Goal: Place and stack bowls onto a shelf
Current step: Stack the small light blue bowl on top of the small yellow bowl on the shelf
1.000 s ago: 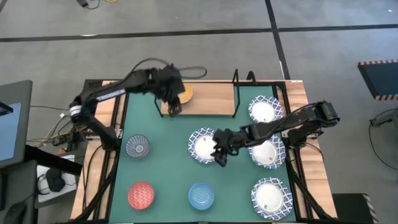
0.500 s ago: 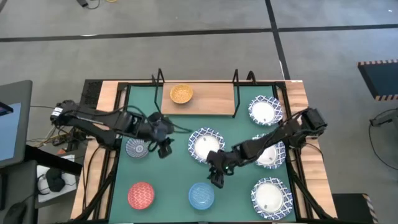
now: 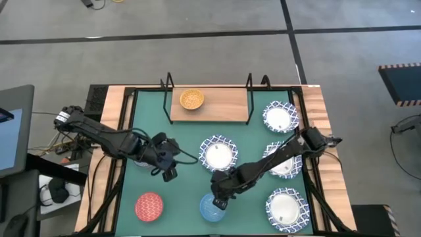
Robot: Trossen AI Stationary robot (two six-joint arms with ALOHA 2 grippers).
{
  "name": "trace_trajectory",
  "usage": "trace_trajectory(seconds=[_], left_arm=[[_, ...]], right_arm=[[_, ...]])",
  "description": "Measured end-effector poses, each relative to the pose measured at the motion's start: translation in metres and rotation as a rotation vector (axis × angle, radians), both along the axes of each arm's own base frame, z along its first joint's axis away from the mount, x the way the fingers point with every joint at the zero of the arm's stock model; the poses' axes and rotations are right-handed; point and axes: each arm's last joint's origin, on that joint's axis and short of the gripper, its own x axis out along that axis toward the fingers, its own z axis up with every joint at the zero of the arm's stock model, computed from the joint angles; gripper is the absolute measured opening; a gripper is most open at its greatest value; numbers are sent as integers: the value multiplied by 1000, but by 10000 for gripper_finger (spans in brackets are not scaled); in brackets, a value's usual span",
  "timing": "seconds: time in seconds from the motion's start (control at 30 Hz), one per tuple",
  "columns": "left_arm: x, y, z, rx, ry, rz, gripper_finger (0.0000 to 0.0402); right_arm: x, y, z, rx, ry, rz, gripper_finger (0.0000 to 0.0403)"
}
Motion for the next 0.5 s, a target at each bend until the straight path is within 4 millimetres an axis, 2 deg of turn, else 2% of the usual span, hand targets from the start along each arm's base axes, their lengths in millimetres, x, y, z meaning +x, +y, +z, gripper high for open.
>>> trace_trajectory(seconds=[0.13, 0.43, 0.5], left_arm=[[0, -1, 0, -3, 3, -16, 147], [-3, -8, 0, -64, -15, 49, 147], [-4, -10, 0, -58, -27, 65, 147]], right_arm=[[1, 3, -2, 29, 6, -35, 187], [1, 2, -2, 43, 13, -61, 46], [1, 2, -2, 38, 12, -62, 35]])
